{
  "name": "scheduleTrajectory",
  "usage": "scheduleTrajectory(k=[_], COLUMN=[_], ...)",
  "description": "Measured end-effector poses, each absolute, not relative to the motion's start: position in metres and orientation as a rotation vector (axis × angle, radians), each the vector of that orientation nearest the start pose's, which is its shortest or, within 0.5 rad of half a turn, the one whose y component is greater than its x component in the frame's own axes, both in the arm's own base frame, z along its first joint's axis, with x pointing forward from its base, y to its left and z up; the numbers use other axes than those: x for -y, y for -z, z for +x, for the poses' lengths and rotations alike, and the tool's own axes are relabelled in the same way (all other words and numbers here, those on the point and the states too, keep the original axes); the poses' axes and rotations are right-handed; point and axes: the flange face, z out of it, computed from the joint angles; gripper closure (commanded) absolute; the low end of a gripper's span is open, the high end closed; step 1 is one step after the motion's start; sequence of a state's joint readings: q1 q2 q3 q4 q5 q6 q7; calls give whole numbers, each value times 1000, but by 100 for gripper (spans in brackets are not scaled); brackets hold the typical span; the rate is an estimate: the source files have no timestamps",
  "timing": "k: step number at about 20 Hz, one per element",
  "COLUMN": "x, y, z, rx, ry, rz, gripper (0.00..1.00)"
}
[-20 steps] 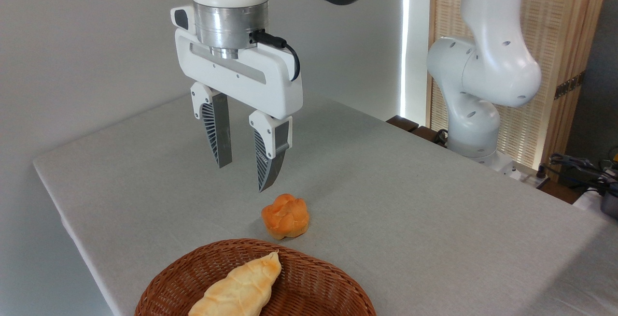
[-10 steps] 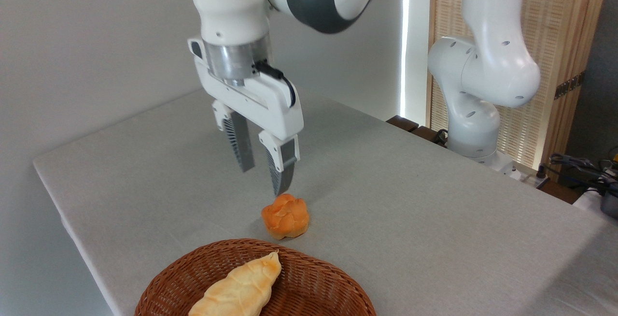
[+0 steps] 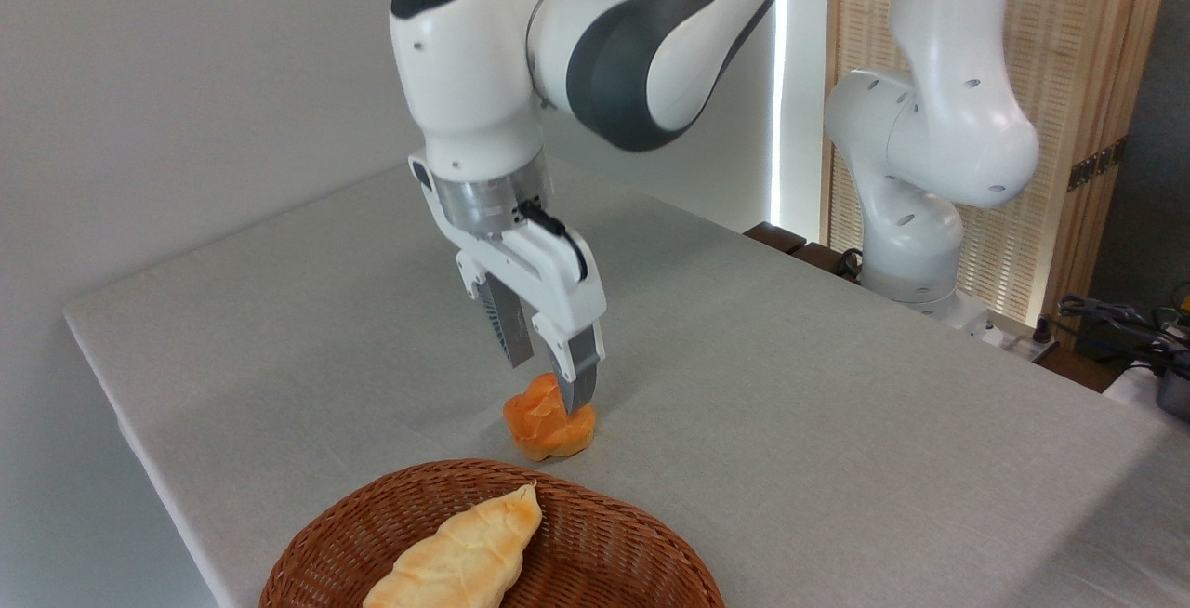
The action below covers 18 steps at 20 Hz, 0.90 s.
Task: Put bread into the basket
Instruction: 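Lower the open gripper down around the orange bread roll, then close the gripper on the orange bread roll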
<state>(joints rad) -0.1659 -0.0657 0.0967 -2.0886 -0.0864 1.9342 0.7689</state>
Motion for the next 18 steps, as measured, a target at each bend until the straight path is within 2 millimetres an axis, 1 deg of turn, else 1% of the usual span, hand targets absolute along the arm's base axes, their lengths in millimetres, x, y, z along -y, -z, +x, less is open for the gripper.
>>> scheduleTrajectory(k=[5, 6, 9, 10, 18], x=[42, 44, 49, 49, 49], y=[-421, -416, -413, -413, -414], z=[529, 530, 531, 531, 531], rx=[-1275, -1283, -1303, -1305, -1305], ry=[-119, -134, -151, -150, -148], rz=[-2973, -2961, -2939, -2938, -2937], gripper=[0, 4, 47, 51, 52])
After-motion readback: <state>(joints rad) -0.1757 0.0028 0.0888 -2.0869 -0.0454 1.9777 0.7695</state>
